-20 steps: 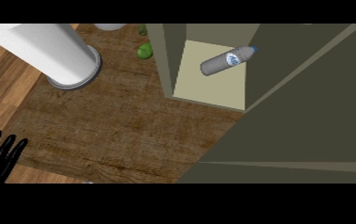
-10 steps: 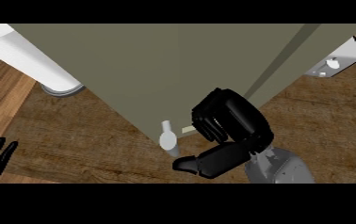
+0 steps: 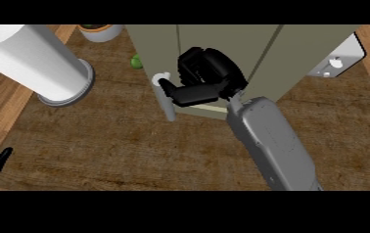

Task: Pick up the bottled water, place it into the cabinet and close the cabinet

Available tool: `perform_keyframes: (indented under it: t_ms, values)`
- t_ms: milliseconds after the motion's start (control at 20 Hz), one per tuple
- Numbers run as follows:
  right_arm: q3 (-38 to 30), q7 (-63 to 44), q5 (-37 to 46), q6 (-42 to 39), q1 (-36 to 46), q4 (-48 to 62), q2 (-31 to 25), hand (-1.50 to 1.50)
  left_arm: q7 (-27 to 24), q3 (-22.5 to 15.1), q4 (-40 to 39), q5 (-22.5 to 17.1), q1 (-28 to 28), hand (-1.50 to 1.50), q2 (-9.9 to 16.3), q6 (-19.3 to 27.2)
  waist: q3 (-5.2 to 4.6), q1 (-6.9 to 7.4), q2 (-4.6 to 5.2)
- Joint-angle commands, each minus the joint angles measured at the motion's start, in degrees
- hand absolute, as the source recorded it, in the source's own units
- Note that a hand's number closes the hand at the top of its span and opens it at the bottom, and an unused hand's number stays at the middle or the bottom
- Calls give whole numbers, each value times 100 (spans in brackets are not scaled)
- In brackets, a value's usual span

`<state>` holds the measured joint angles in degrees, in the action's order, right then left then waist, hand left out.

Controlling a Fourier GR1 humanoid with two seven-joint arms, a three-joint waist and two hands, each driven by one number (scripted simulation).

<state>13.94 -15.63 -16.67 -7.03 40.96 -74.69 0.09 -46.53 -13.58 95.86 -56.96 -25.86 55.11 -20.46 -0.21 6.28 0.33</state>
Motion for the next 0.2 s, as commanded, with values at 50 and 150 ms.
perform_keyframes:
  t_ms: [50, 150]
  values:
    - [-703, 553, 55, 199, 956, 1387, -100, 150, -44, 52, -10, -13, 1, -150, -9, -300, 17, -134, 103]
    - [-637, 596, -5, 276, 1107, 1564, -64, 150, -52, 179, -32, -55, 16, -150, 2, -293, 16, -159, 83]
